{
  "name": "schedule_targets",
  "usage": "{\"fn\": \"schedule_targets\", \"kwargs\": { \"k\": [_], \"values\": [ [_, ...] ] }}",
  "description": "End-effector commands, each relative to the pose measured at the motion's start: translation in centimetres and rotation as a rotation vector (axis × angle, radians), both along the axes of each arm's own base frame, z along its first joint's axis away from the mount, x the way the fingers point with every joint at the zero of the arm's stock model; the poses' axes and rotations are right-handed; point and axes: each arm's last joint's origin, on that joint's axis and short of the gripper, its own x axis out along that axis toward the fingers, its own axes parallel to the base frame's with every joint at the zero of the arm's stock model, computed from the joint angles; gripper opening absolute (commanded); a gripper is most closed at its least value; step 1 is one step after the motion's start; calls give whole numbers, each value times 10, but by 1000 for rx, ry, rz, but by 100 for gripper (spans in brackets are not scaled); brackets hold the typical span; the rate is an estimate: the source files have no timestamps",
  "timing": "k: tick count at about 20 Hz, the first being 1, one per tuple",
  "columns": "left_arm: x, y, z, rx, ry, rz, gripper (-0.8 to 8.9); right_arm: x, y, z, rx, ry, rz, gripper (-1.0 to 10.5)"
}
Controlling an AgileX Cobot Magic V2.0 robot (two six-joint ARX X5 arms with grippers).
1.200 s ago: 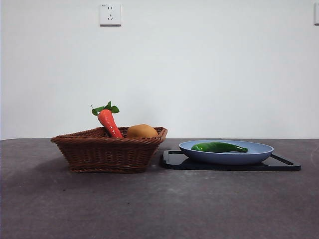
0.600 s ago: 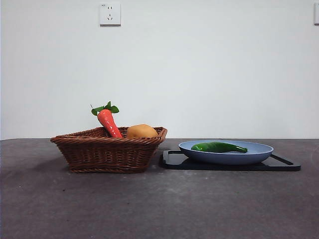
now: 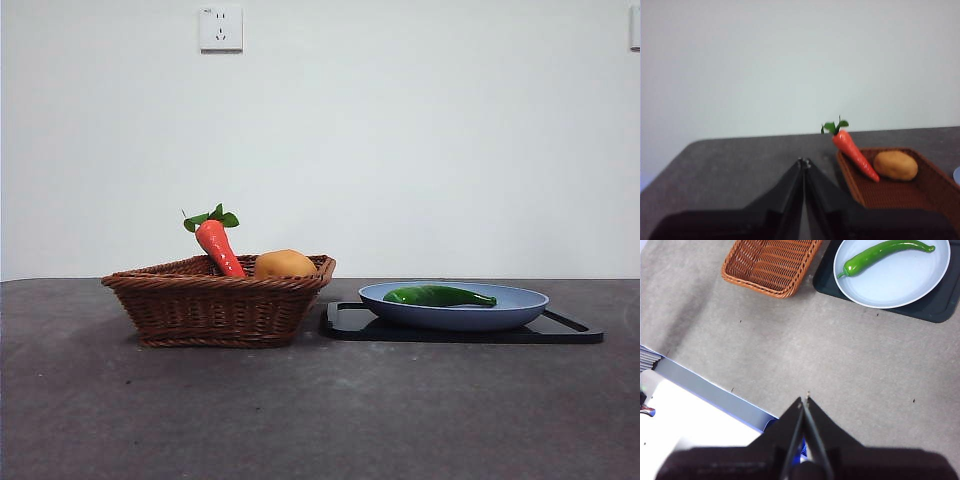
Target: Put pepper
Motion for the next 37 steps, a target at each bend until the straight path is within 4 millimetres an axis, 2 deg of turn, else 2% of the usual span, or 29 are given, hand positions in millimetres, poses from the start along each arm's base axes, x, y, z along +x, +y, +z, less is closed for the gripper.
{"fn": "schedule_targets", "kwargs": {
  "k": [1, 6, 17, 37],
  "values": [
    [0, 0, -16, -37, 3, -6, 8, -1, 0, 4, 5, 0, -4, 11],
    [2, 0, -44, -64, 41, -5, 8, -1, 0, 4, 5, 0, -4, 11],
    [3, 0, -77, -69, 285, 2, 8, -1, 0, 4, 5, 0, -4, 11],
    [3, 0, -77, -96, 279, 1, 8, -1, 0, 4, 5, 0, -4, 11]
  ]
}}
